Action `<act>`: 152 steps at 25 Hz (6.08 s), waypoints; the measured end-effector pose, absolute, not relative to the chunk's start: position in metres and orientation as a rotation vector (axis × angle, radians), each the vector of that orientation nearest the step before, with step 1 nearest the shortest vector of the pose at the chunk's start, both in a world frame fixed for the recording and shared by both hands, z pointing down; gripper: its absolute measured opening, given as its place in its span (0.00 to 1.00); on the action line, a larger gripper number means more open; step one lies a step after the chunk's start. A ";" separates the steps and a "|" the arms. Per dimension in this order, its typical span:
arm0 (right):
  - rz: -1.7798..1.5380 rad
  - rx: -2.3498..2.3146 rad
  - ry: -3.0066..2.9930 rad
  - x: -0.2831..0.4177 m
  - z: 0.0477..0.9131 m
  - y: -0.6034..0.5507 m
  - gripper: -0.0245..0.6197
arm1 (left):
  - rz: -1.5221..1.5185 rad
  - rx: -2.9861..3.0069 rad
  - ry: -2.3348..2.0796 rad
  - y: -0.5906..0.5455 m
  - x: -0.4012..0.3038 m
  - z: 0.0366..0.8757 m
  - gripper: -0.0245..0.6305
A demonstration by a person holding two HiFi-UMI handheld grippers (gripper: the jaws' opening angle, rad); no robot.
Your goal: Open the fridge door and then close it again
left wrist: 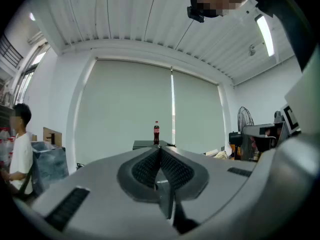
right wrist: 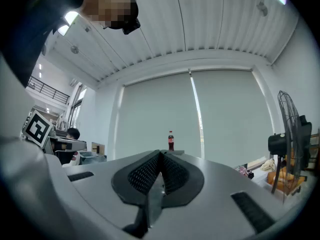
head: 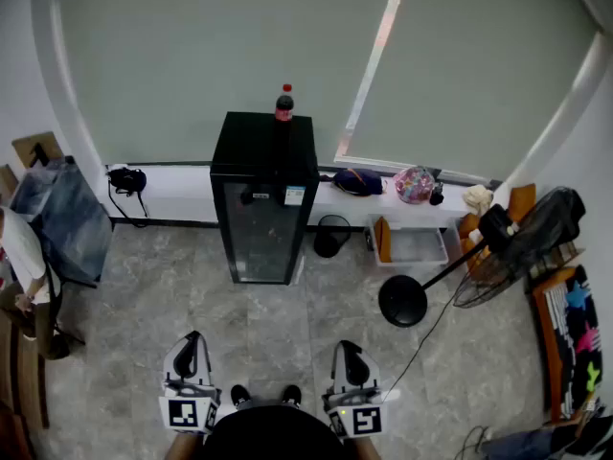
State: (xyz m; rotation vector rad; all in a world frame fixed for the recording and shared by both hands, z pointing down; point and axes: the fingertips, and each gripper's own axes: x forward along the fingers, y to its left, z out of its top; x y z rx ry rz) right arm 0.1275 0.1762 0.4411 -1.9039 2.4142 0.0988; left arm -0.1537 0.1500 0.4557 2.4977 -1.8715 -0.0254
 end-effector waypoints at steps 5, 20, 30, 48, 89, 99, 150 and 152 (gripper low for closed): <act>0.096 -1.891 2.411 0.123 0.440 0.176 0.05 | -0.032 2.509 -1.877 0.151 -0.155 0.454 0.05; 0.097 -1.878 2.425 0.121 0.440 0.182 0.05 | 0.035 2.500 -1.875 0.156 -0.156 0.463 0.05; 0.108 -1.872 2.421 0.125 0.438 0.181 0.05 | 0.064 2.483 -1.905 0.156 -0.158 0.463 0.14; 0.095 -1.847 2.421 0.122 0.437 0.181 0.05 | 0.086 2.496 -1.899 0.153 -0.158 0.473 0.43; 0.052 -1.975 2.362 0.060 0.443 0.199 0.05 | 0.217 2.523 -1.741 0.144 -0.222 0.498 0.79; 0.044 -1.951 2.367 0.027 0.445 0.204 0.05 | 0.193 2.535 -1.715 0.143 -0.244 0.497 0.79; -0.003 -1.662 2.555 0.116 0.441 -0.102 0.05 | 0.293 2.398 -1.863 -0.139 -0.142 0.516 0.79; -0.017 -1.654 2.562 0.115 0.442 -0.108 0.05 | 0.298 2.386 -1.866 -0.147 -0.144 0.518 0.79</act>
